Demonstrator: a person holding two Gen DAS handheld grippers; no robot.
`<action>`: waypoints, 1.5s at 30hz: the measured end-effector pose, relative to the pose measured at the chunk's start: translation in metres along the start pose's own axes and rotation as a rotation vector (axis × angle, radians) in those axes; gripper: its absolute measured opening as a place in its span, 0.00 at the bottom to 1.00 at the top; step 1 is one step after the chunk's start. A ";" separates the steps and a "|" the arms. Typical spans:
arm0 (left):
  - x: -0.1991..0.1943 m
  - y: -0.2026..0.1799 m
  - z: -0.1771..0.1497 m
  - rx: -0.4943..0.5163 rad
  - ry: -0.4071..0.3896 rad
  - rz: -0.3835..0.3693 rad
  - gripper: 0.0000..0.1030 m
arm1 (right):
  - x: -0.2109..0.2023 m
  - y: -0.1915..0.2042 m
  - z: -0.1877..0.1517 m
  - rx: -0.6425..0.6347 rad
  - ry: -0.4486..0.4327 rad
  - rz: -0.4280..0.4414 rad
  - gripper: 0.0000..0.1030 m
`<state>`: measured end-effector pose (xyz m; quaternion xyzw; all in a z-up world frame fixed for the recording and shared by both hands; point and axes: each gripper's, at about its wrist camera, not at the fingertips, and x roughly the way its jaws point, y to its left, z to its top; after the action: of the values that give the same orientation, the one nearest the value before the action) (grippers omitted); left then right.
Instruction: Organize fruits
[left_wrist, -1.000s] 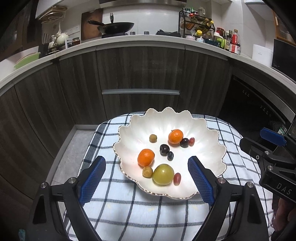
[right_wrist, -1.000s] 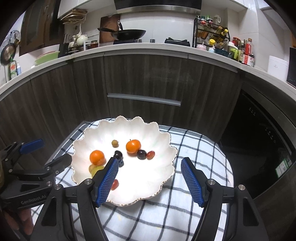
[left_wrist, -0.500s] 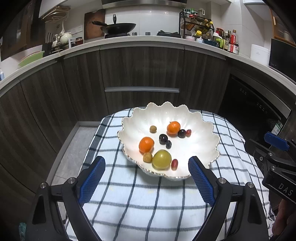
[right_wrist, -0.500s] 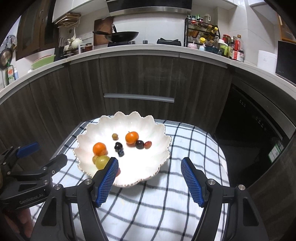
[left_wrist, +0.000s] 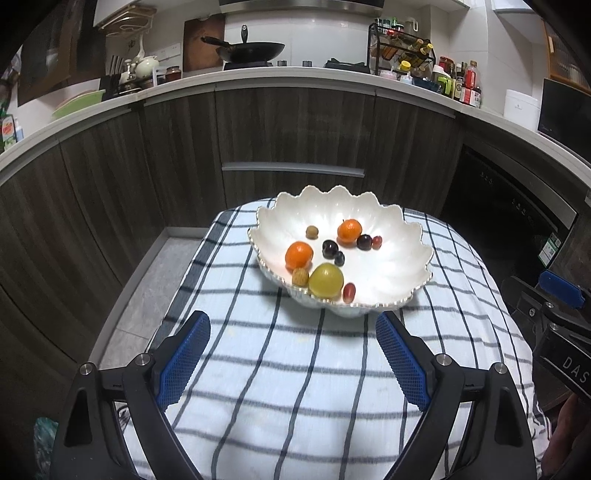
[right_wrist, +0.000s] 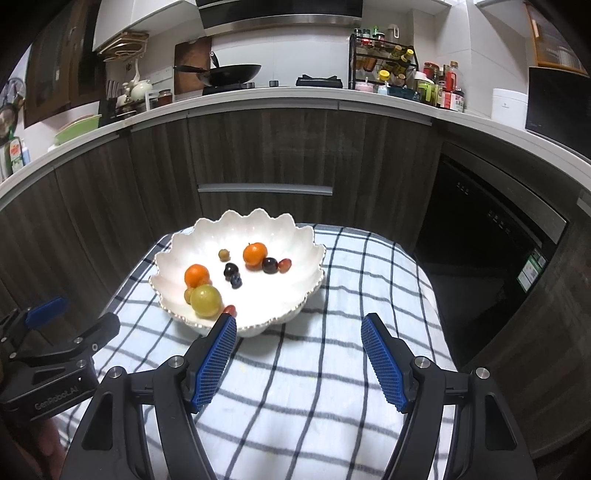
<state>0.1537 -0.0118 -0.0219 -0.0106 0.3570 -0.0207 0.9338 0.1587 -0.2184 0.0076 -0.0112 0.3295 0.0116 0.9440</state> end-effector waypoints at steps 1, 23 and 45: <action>-0.003 0.001 -0.003 -0.002 0.001 0.002 0.89 | -0.002 0.000 -0.002 0.003 0.001 0.000 0.69; -0.054 0.004 -0.058 -0.004 -0.019 -0.003 0.91 | -0.059 -0.001 -0.064 0.027 -0.039 -0.059 0.69; -0.077 0.003 -0.081 0.022 -0.066 0.018 0.92 | -0.088 -0.004 -0.092 0.032 -0.101 -0.089 0.69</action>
<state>0.0424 -0.0061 -0.0315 0.0023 0.3261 -0.0159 0.9452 0.0324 -0.2260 -0.0100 -0.0101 0.2806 -0.0349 0.9591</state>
